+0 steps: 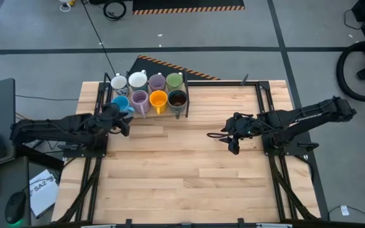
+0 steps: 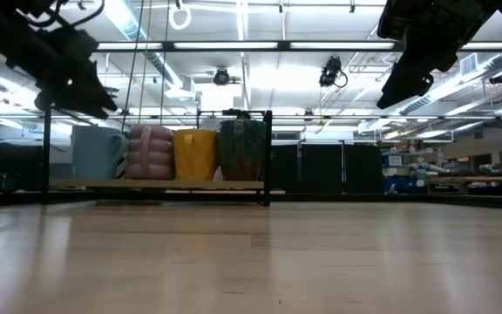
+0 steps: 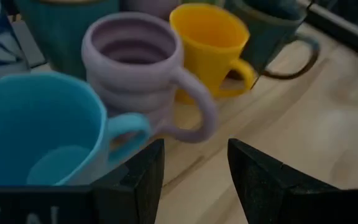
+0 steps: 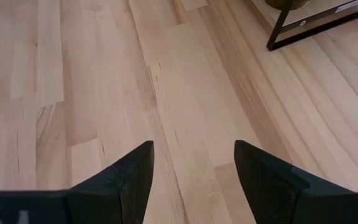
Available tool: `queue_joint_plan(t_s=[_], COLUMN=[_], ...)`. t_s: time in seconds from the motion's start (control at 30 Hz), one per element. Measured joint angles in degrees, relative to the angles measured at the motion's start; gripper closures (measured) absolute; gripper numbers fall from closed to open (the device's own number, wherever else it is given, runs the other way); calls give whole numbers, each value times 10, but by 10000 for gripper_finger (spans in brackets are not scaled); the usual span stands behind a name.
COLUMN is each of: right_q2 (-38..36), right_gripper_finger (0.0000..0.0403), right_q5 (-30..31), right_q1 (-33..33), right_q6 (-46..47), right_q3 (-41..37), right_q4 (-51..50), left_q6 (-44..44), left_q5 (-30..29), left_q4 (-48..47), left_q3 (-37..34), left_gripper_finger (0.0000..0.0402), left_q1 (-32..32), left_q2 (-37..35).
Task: Place coffee mugs
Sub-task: Put the blue mug on the shelf
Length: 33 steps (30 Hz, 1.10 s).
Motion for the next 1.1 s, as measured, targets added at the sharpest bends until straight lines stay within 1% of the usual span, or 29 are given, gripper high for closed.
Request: queue_joint_plan(t_s=[0.07, 0.17, 0.23, 0.33, 0.43, 0.53, 0.6, 0.8, 0.87, 1.0, 1.1], right_q2=[0, 0, 0, 0, 0, 0, 0, 0, 0, 0, 0], right_gripper_finger=[174, 174, 174, 174, 174, 174, 174, 174, 174, 174, 174], right_q5=[0, 0, 0, 0, 0, 0, 1, 1, 1, 1, 1], right_q1=[0, 0, 0, 0, 0, 0, 0, 0, 0, 0, 0], right_q6=[0, 0, -1, -1, -2, -7, -12, -17, -17, -22, -26], right_q3=[0, 0, 0, 0, 0, 0, 0, 0, 0, 0, 0], right_q4=[0, 0, 0, 1, 1, 1, 1, 1, 1, 1, 1], left_q6=[-2, -2, -2, -3, -8, 1, 6, 50, 64, 84, 94], left_q5=[0, -29, -43, -37, -17, 15, 39, 145, 174, 187, 187], left_q4=[0, -6, -17, -46, -108, -169, -193, -204, -235, -277, -265], left_q3=[15, 37, 57, 96, 143, 191, 221, 285, 297, 314, 318], left_gripper_finger=[219, 219, 219, 219, 219, 219, 219, 219, 219, 219, 219], left_q1=[0, 4, 14, 42, 82, 127, 156, 241, 269, 304, 312], left_q2=[2, 15, 35, 80, 135, 186, 213, 278, 304, 358, 383])
